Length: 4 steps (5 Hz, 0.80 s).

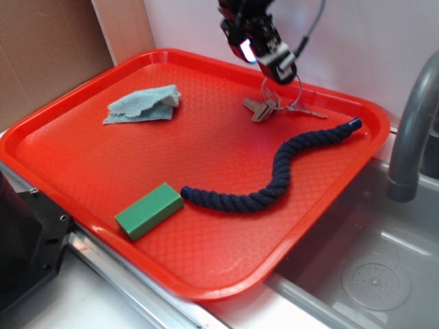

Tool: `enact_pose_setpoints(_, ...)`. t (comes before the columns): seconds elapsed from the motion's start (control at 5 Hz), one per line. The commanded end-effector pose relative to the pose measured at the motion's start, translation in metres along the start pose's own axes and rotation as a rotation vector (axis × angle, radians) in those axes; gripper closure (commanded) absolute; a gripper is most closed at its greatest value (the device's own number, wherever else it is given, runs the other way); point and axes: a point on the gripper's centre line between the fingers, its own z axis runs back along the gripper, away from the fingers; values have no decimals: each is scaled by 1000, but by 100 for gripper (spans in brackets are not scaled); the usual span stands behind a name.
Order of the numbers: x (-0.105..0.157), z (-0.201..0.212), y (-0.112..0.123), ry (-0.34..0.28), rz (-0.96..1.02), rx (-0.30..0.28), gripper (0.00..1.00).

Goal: Grab the silver keys.

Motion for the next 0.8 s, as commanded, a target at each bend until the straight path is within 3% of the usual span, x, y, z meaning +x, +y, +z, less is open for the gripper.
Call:
enact_pose_setpoints(0.0,19,-12,-16,0,-14,20,7)
enact_pose_setpoints(0.2,19,-9,-18,4,-15,3,100)
enact_pose_setpoints(0.6,20,-15,-21,32,21,14,100)
